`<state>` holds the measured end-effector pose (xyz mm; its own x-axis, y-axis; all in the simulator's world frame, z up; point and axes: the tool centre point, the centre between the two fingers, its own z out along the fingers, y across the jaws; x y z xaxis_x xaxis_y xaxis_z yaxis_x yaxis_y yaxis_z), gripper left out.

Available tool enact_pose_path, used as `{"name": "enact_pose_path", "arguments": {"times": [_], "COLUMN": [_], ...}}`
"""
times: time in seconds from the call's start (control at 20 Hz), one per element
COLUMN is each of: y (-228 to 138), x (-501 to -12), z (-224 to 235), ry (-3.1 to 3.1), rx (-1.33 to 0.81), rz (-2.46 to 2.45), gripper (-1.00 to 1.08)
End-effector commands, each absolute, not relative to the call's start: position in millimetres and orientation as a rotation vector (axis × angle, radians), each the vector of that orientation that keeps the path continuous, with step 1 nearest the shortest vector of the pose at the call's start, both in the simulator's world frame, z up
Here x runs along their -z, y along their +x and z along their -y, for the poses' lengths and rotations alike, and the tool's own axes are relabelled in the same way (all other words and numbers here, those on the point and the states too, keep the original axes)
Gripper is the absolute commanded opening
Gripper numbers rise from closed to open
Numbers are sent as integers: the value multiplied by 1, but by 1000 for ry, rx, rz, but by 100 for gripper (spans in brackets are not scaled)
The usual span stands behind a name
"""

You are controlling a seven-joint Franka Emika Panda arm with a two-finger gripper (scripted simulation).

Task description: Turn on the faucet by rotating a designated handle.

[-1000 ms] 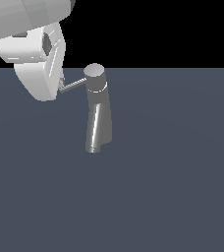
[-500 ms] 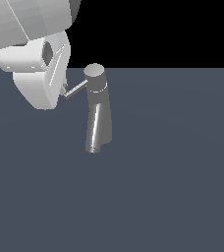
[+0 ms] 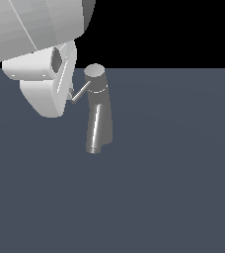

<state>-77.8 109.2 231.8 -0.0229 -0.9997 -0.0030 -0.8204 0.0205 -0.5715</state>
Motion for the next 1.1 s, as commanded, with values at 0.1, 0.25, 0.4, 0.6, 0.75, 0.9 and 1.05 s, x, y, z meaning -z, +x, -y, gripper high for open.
{"name": "enact_pose_path", "arguments": {"times": [0.1,0.25,0.4,0.6,0.75,0.9,1.05], "y": [-88,-84,-86,-87,-89,-90,-91], "x": [-222,-226,-225,-224,-223,-222,-222], "z": [-95,-104,-95,-84,-76,-68,-59], "ry": [-1849,-1854,-1854,-1853,-1852,-1852,-1851], "rx": [588,587,587,587,587,587,587], "rz": [-1925,-1903,-1905,-1909,-1911,-1913,-1915], "gripper": [-100,-100,-100,-100,-100,-100,-100]}}
